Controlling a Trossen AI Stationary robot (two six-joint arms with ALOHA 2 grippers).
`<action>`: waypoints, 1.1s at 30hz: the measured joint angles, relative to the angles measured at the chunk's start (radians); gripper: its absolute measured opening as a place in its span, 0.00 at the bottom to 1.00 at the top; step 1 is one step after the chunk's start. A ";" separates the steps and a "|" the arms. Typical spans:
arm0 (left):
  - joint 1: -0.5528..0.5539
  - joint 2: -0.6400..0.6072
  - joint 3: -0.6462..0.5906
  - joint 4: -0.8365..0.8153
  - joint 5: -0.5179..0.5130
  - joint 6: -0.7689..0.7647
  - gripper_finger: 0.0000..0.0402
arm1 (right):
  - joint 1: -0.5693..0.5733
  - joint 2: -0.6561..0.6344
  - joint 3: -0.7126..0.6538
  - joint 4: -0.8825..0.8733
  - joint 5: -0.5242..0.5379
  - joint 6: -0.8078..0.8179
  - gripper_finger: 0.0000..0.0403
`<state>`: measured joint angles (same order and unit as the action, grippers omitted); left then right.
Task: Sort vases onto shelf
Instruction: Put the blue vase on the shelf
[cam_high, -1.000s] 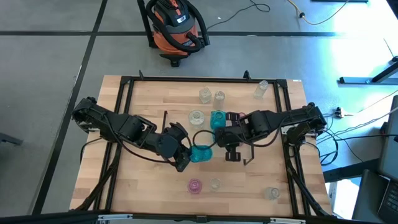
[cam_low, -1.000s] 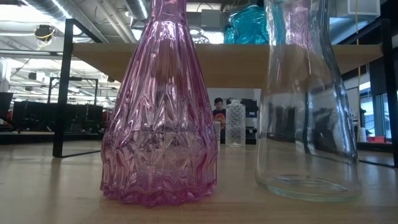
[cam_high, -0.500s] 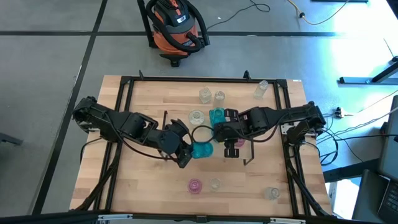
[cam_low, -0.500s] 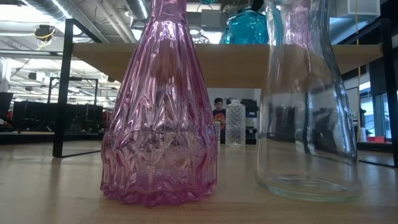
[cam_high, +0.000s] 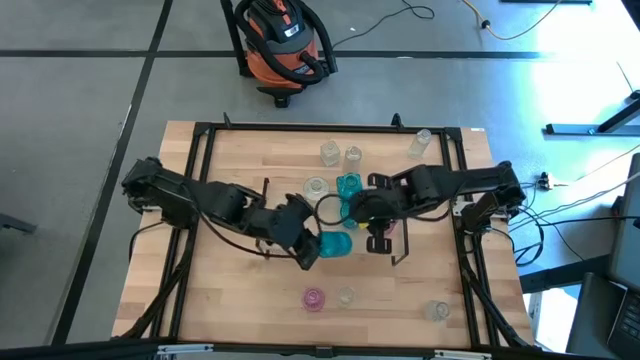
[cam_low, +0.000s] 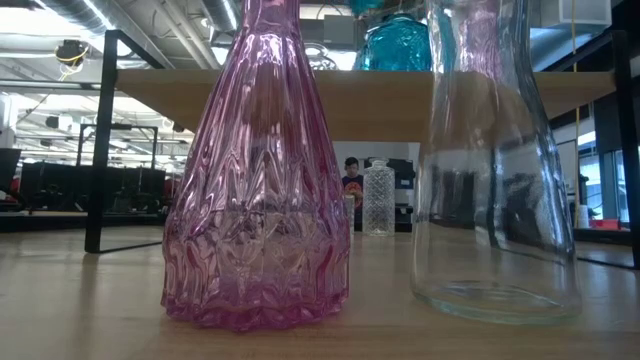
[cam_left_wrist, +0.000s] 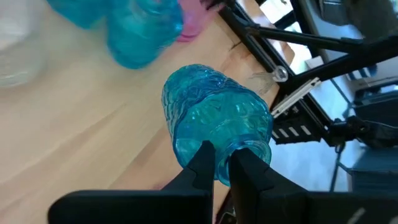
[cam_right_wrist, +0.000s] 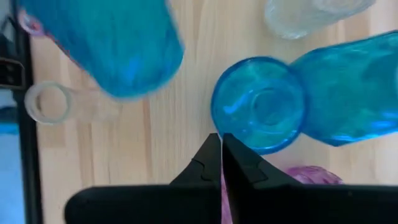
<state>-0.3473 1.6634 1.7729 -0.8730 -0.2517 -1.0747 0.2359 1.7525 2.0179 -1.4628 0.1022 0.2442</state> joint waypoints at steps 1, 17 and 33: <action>0.004 0.010 0.000 0.019 0.010 0.005 0.04 | 0.000 -0.002 0.024 -0.004 0.001 0.006 0.00; 0.016 0.031 0.058 -0.007 0.015 0.059 0.04 | 0.085 -0.124 0.142 0.291 -0.130 -0.091 0.19; 0.012 0.022 0.059 0.053 0.001 0.093 0.04 | 0.085 0.008 0.141 0.251 -0.138 -0.173 0.94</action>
<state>-0.3352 1.6855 1.8320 -0.8198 -0.2505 -0.9817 0.3214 1.7601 2.1590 -1.2120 -0.0358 0.0715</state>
